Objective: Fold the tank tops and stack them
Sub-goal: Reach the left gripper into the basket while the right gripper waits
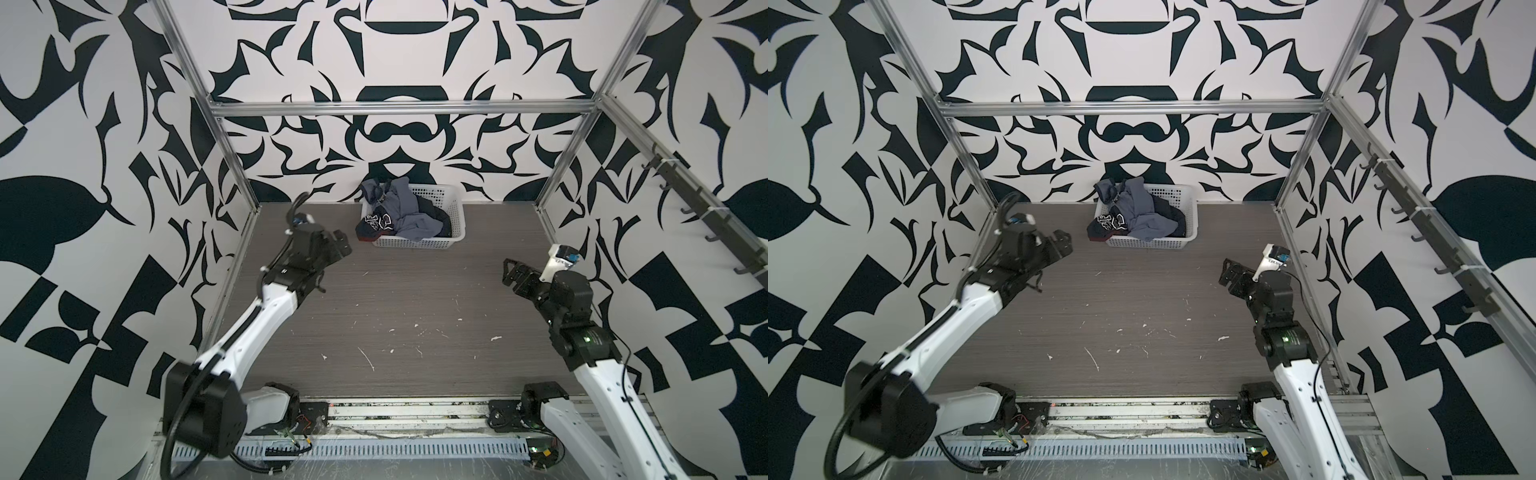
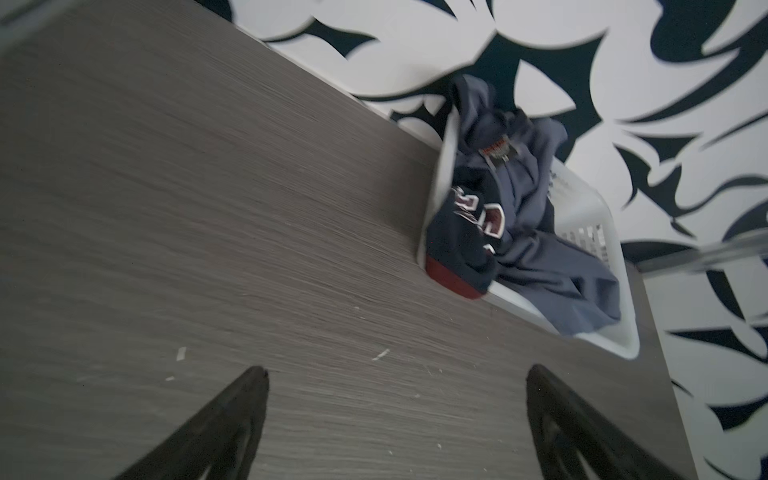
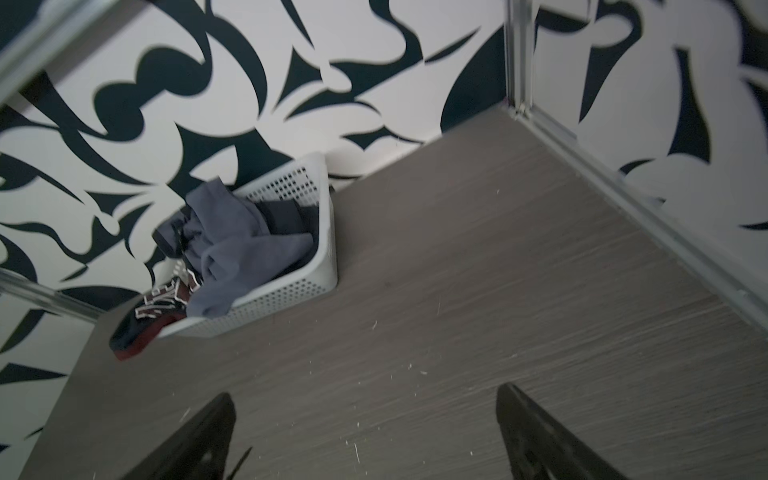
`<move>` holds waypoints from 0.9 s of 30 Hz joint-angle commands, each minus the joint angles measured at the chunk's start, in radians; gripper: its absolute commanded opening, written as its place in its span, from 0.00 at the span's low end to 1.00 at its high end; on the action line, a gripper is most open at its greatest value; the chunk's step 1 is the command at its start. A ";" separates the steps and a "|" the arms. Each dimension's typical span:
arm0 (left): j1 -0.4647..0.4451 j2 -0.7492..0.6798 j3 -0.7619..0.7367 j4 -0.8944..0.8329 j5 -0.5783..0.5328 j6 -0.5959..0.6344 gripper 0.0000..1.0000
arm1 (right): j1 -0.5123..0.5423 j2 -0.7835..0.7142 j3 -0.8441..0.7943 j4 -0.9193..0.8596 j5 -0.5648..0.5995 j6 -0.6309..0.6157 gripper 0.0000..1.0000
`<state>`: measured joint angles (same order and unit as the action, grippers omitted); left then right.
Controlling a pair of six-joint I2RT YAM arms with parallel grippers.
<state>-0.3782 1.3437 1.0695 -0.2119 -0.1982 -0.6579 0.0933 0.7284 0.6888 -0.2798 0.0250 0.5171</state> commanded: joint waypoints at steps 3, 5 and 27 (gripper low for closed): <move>-0.108 0.339 0.337 -0.083 -0.017 0.037 0.99 | 0.005 0.099 0.067 -0.039 -0.116 -0.009 1.00; -0.123 0.475 0.498 -0.146 -0.023 0.040 0.99 | 0.008 0.116 0.072 -0.044 -0.125 -0.011 0.99; -0.105 1.296 1.442 -0.391 -0.168 0.021 0.73 | 0.012 0.047 0.014 -0.096 -0.145 0.008 1.00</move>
<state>-0.5117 2.6274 2.5034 -0.5514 -0.3073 -0.6315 0.1005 0.7925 0.7017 -0.3698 -0.1162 0.5213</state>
